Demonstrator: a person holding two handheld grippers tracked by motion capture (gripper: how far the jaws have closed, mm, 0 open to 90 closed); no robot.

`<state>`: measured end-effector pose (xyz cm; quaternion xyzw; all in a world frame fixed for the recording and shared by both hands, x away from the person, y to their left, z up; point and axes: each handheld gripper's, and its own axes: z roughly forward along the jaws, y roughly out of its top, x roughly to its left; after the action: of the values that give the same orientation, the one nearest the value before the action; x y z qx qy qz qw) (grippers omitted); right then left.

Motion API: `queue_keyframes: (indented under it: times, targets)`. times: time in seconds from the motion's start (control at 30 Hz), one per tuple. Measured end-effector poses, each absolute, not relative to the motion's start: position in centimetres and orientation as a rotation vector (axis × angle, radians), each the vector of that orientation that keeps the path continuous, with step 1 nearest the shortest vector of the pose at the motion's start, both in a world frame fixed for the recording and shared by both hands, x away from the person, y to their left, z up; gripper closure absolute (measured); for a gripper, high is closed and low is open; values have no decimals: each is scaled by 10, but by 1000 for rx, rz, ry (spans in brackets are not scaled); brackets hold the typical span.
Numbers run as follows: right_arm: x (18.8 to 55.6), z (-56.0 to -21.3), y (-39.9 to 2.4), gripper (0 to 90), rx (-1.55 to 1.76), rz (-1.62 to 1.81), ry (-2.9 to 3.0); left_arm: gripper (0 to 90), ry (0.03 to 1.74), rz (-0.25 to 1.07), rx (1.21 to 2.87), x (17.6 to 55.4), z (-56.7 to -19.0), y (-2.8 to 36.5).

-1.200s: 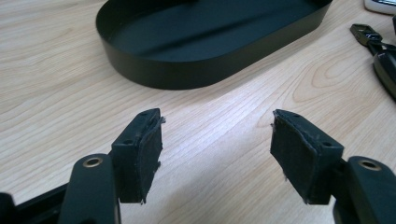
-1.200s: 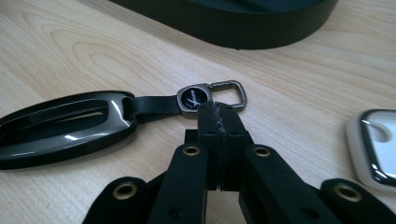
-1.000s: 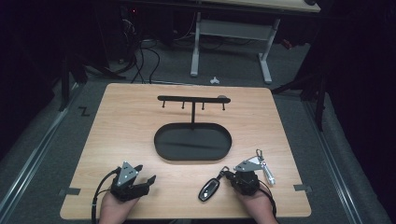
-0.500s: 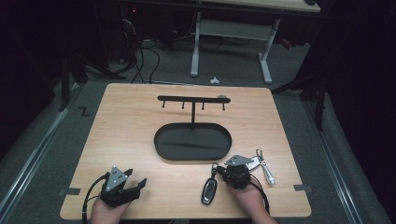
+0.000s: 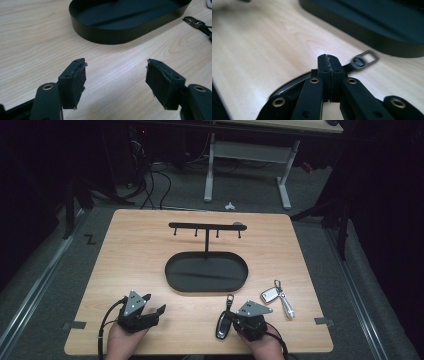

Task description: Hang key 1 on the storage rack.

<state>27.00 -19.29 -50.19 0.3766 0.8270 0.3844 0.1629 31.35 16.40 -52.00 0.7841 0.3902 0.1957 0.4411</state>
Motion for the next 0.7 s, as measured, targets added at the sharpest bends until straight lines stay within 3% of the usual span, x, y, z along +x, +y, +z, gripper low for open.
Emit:
queue_keyframes:
  times: [0.7]
  targets:
    - [244,-514,-177,900,997,1021,2458,299,1007,541,1874,330,-518,161]
